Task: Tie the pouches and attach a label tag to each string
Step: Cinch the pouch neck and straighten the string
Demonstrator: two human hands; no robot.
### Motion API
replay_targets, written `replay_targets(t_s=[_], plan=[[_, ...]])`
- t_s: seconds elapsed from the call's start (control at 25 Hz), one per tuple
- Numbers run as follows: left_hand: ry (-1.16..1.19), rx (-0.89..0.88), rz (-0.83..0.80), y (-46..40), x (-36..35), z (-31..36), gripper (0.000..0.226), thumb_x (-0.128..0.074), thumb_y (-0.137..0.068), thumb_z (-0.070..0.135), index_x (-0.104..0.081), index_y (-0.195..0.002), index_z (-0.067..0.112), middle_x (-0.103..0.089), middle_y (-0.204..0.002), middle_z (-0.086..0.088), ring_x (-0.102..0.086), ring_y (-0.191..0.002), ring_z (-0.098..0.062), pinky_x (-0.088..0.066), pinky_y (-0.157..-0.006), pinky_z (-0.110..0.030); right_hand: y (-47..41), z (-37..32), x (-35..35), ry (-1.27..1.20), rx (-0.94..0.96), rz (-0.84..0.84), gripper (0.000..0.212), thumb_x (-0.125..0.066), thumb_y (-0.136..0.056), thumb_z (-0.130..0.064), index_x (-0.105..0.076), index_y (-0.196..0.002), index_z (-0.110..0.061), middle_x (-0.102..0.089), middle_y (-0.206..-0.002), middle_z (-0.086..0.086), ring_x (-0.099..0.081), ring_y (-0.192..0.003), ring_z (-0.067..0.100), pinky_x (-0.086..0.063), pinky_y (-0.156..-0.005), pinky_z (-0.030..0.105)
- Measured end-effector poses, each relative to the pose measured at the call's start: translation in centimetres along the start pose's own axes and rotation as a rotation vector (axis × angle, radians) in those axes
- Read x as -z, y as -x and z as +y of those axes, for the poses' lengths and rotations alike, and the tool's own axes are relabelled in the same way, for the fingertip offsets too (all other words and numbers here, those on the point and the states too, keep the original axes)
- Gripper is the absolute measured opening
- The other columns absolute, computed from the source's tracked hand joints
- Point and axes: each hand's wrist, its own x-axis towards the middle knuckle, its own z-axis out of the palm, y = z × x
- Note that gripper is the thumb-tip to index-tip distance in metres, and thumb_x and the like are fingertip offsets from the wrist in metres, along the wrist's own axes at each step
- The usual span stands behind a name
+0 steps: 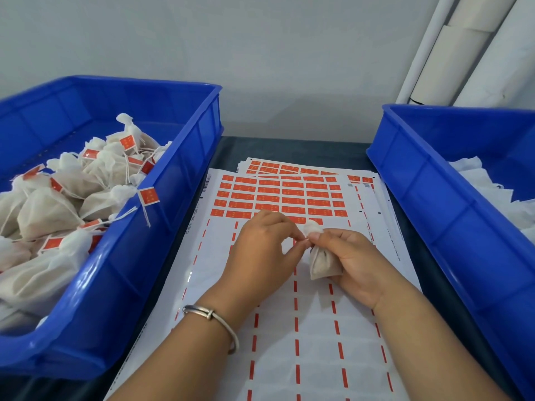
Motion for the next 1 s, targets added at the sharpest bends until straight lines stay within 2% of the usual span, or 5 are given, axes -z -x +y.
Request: replay_targets(t_s=[0.24,0.52,0.64,0.76,1.0], plan=[[0.003,0.019,-0.051,-0.1,-0.6,-0.2,0.009,-0.062,-0.084,0.037,-0.054,-0.080,0.034,-0.045,-0.078,0.024,-0.043,-0.073,0.005,-0.028,-0.068,-0.005,-0.2,0.2,-0.1,0.070,-0.001,-0.013,0.018,-0.063,-0.087,-0.025,-0.077,-0.076,-0.027,-0.072,-0.095,-0.008,-0.062,-0.103,0.019,-0.051,-0.092,0.036],[-0.051,0.045,-0.221,-0.2,-0.9,-0.5,0.029,-0.046,-0.089,0.032,-0.046,-0.061,0.028,-0.049,-0.058,0.008,-0.047,-0.054,-0.009,-0.037,-0.049,-0.017,-0.3,0.3,-0.3,0.113,-0.012,-0.003,0.011,-0.064,-0.087,-0.024,-0.074,-0.082,-0.022,-0.072,-0.094,-0.011,-0.063,-0.101,0.017,-0.052,-0.090,0.033],[-0.073,0.100,-0.156,-0.1,-0.6,-0.5,0.020,-0.045,-0.089,0.031,-0.053,-0.071,0.024,-0.052,-0.067,0.010,-0.050,-0.062,-0.008,-0.042,-0.054,-0.018,-0.2,0.4,-0.3,0.139,0.000,0.027,0.010,-0.065,-0.086,-0.026,-0.072,-0.081,-0.023,-0.071,-0.093,-0.012,-0.062,-0.099,0.016,-0.052,-0.085,0.030],[0.169,0.233,-0.066,-0.1,-0.1,0.1,0.009,-0.044,-0.093,0.028,-0.050,-0.090,0.034,-0.049,-0.082,0.025,-0.052,-0.078,0.001,-0.036,-0.059,-0.008,-0.2,0.4,-0.2,0.105,-0.008,0.035,0.008,-0.066,-0.086,-0.027,-0.072,-0.083,-0.023,-0.070,-0.097,-0.013,-0.062,-0.100,0.017,-0.051,-0.086,0.030],[0.694,0.400,-0.330,-0.6,0.4,0.6,0.008,-0.057,-0.089,0.038,-0.062,-0.088,0.044,-0.061,-0.071,0.039,-0.057,-0.074,0.020,-0.040,-0.053,0.001,0.0,0.2,0.0,0.041,0.020,-0.014,0.011,-0.066,-0.078,-0.032,-0.076,-0.075,-0.030,-0.072,-0.088,-0.012,-0.063,-0.099,0.016,-0.052,-0.086,0.030]])
